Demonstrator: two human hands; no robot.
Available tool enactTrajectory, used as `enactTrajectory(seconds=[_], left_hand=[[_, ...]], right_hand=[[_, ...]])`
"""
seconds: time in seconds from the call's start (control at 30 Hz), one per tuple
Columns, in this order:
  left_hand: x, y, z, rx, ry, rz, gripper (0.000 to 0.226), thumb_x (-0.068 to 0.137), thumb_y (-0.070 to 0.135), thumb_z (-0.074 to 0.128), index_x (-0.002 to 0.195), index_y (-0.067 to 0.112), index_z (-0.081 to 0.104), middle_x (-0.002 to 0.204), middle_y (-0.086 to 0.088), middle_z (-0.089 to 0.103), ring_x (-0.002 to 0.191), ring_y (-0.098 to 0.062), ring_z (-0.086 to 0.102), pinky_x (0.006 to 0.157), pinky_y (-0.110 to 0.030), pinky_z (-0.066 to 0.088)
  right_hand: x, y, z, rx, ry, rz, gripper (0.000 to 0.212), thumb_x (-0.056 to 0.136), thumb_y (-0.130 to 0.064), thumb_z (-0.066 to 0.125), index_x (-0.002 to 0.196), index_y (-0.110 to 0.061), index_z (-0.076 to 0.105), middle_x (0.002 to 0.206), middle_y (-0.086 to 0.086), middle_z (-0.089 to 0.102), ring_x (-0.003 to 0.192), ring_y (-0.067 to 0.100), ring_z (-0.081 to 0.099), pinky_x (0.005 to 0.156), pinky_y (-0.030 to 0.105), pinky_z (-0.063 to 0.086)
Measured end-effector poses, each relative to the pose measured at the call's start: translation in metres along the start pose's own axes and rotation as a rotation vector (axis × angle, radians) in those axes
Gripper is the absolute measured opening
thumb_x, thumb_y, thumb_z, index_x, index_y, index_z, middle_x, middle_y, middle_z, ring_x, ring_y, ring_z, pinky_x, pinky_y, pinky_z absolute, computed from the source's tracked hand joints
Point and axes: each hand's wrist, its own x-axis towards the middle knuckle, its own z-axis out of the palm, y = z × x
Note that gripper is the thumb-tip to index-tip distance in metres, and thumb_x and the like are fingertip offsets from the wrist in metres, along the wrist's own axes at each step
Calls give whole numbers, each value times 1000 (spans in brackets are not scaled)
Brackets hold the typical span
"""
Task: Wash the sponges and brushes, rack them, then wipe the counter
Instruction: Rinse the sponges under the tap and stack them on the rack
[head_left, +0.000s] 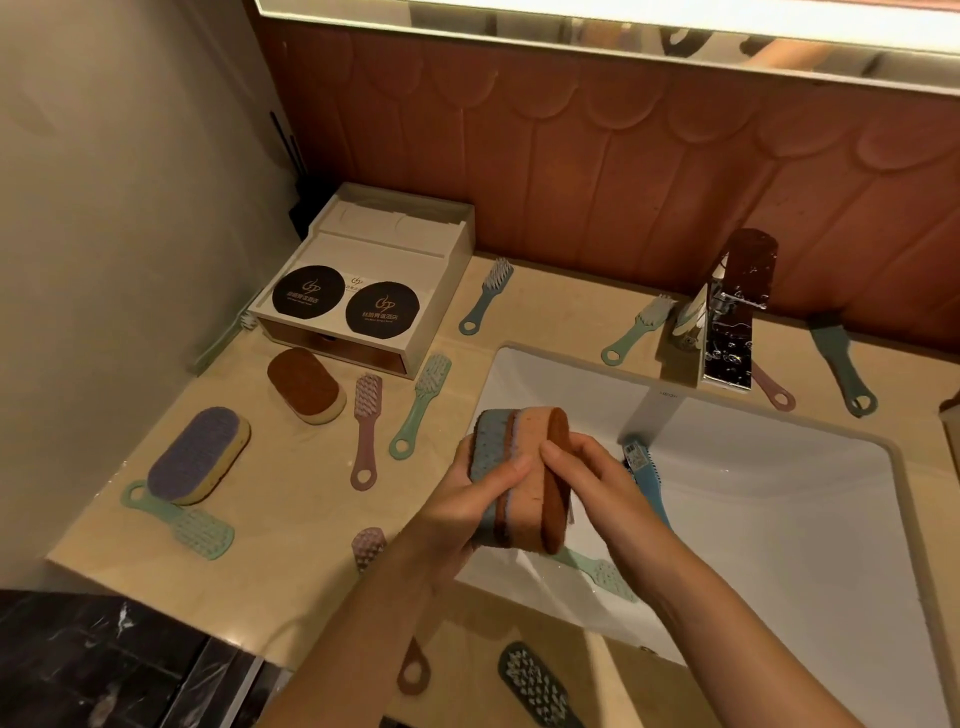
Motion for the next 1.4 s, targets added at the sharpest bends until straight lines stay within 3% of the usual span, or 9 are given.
enactTrajectory(seconds=[0.17,0.27,0.37,0.57,0.7,0.77,0.97,1.17,1.4], left_hand=[[4,16,1,347,-138,-33,56,84,12,66,128,27,34,114,3,57,95,-2,62,72,-12,52],[6,22,5,524,-279,-77,78,67,30,73,131,30,28,122,-10,54,109,-18,60,92,-32,53],[7,27,7,619,-360,-121,83,64,37,74,131,36,25,121,-14,54,108,-25,61,92,-39,53],[9,24,8,452,-161,-99,60,83,41,62,131,33,28,126,-7,51,105,-16,60,79,-27,52],[6,18,14,198,-22,-49,46,83,44,46,126,31,39,118,-7,58,99,-15,61,68,-26,52],[2,11,25,195,-35,-59,52,77,50,47,126,36,38,119,-2,57,99,-16,61,69,-30,54],[12,-1,54,215,215,121,18,91,34,50,107,28,51,99,-7,63,82,-17,65,55,-22,54],[25,2,70,516,322,256,33,85,51,50,85,20,58,80,-3,67,77,-20,66,71,-41,55],[32,12,98,839,245,429,30,93,37,48,67,23,50,63,5,58,65,-18,58,61,-33,46]], right_hand=[[7,-14,-21,-123,-24,-28,70,72,-58,51,137,-39,32,134,-7,42,118,12,48,98,29,42],[7,-26,-29,-211,-199,-10,68,75,-50,57,137,-45,28,123,-9,50,107,7,57,88,23,51],[5,-23,-32,-297,-304,-20,65,77,-44,61,136,-42,34,118,-8,56,104,5,59,89,23,52],[0,-7,-35,-131,-119,-117,27,84,-27,62,110,-20,57,94,2,63,84,9,64,69,21,54],[3,4,-36,39,103,-13,24,86,-33,61,107,-23,57,99,11,65,92,26,66,77,51,57],[3,5,-32,63,190,-41,23,88,-31,59,107,-21,55,96,10,66,90,28,66,78,54,55],[1,3,-18,11,250,-112,22,86,-36,59,102,-21,55,89,3,64,84,21,66,75,43,57],[7,-10,-25,-91,343,-198,23,89,-39,56,76,-21,56,67,-3,62,66,15,62,64,35,51],[3,-6,-40,7,472,-247,31,96,-31,45,69,-23,59,57,-9,61,53,-4,56,51,11,43]])
